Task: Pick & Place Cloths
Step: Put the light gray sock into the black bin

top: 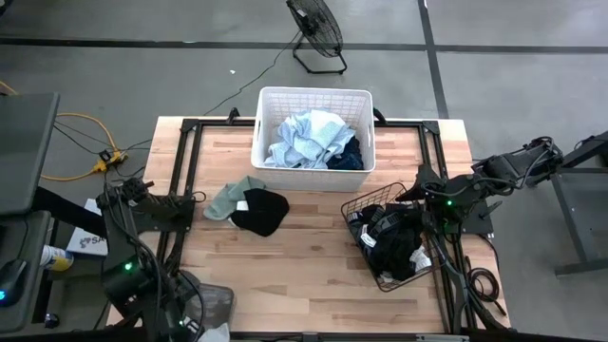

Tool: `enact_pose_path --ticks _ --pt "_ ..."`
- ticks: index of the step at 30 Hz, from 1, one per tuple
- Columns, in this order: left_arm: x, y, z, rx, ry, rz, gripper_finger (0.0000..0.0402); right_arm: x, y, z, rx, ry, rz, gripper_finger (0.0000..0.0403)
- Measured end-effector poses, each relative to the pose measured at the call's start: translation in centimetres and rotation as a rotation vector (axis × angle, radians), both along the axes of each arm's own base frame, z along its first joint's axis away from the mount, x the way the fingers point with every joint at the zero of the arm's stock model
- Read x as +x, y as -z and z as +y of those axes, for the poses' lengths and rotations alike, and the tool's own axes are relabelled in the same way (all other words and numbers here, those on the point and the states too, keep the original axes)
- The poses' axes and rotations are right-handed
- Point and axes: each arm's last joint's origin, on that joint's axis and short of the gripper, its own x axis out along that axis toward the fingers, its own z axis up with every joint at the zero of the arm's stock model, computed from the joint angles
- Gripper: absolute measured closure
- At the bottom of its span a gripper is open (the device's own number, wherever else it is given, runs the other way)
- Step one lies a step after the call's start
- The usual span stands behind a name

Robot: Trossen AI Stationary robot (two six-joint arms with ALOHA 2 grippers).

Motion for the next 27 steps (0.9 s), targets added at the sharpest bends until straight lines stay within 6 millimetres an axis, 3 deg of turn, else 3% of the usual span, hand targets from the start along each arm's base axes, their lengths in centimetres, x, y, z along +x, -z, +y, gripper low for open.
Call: enact_pose_path --ticks 12,27 --pt "0.4 3.8 -0.4 0.165 -0.191 0.146 0.0401 0.0 0.0 0.0 -0.009 0.012 -0.004 0.0269" --pt "0.0 12.4 0.3 0.480 -0.206 0.304 0.0401 0.0 0.0 0.0 -0.011 0.010 -0.004 0.0269"
